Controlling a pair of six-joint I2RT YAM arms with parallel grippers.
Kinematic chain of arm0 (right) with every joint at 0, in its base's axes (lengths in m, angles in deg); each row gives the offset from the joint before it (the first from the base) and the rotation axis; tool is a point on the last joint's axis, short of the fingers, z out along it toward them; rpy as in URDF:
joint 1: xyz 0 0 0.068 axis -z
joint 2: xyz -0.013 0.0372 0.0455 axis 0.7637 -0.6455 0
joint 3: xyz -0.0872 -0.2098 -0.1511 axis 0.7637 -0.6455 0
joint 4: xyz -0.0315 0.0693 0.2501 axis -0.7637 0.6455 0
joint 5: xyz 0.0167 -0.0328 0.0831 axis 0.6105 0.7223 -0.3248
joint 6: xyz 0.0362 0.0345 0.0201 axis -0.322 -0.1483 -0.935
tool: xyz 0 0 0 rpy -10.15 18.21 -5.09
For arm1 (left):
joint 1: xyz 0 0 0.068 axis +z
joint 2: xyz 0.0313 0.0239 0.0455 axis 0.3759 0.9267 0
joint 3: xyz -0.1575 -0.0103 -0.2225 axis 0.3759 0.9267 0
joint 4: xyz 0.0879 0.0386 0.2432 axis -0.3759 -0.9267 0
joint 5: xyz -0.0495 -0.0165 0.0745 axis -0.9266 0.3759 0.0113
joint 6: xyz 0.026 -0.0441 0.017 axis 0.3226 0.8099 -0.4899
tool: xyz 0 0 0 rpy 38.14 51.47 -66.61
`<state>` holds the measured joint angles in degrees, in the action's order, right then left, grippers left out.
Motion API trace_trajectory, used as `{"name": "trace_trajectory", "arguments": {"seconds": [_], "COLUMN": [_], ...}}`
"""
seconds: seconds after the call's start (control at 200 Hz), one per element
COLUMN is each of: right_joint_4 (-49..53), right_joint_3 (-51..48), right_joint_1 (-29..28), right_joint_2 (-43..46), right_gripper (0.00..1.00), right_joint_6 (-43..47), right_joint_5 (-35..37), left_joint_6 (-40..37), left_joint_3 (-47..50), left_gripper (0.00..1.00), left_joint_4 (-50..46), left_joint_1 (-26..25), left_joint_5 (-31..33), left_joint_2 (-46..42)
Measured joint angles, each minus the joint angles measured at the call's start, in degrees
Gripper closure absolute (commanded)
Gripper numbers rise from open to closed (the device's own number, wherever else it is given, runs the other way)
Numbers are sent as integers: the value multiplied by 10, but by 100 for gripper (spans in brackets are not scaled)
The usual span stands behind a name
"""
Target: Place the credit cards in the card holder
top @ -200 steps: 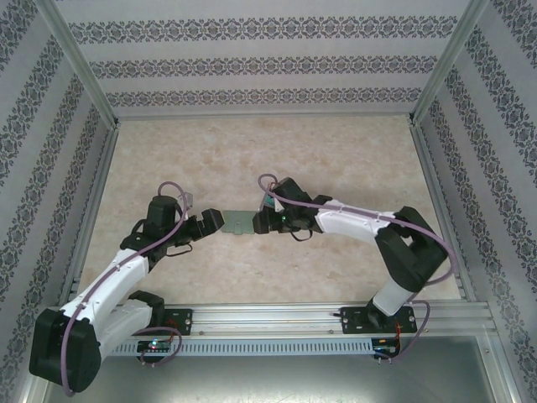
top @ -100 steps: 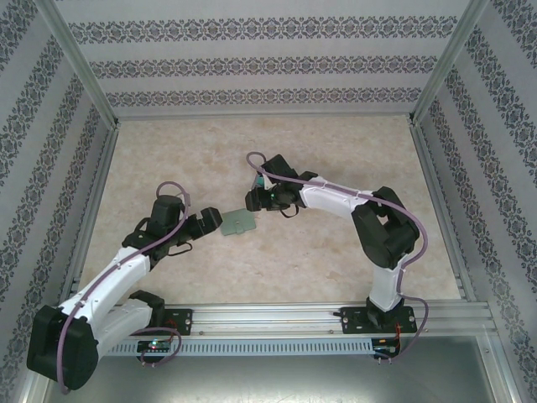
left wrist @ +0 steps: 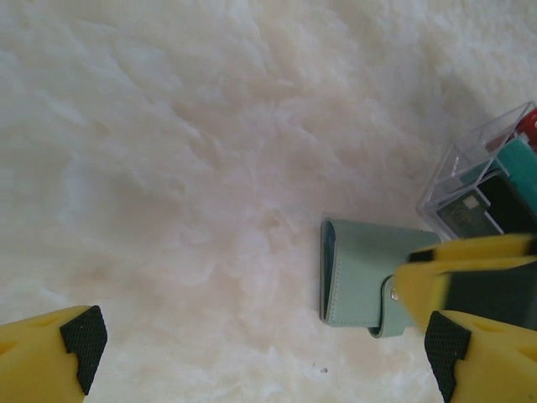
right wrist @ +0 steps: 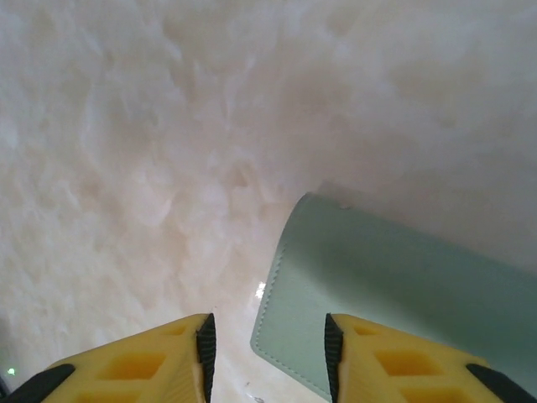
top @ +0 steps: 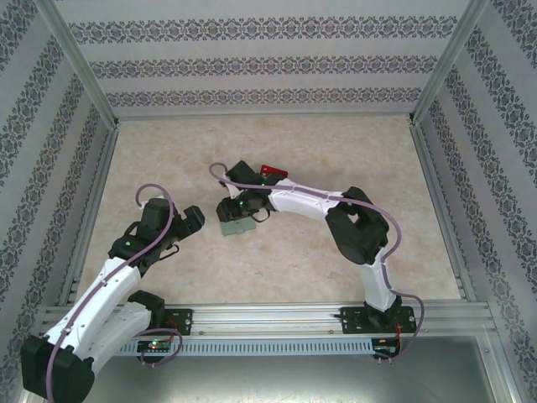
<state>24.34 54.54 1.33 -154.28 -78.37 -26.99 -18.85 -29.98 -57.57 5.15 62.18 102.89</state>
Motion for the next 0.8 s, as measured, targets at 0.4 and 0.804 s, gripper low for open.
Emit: {"name": "trace_trajectory", "arguments": {"seconds": [0.4, 0.804], "right_joint_4": [24, 43], "right_joint_3": [-167, -441], "right_joint_1": [-12, 96], "right_joint_2": [77, 405], "right_gripper": [67, 59], "right_joint_6": [73, 25], "right_joint_5": [-29, 26], "left_joint_6": [-19, -80], "left_joint_3": [-13, -88], "left_gripper": [2, 21], "left_joint_4": [-3, 84], "left_joint_1": [0, -88], "left_joint_5": [-31, -195], "left_joint_2": [30, 268]}}
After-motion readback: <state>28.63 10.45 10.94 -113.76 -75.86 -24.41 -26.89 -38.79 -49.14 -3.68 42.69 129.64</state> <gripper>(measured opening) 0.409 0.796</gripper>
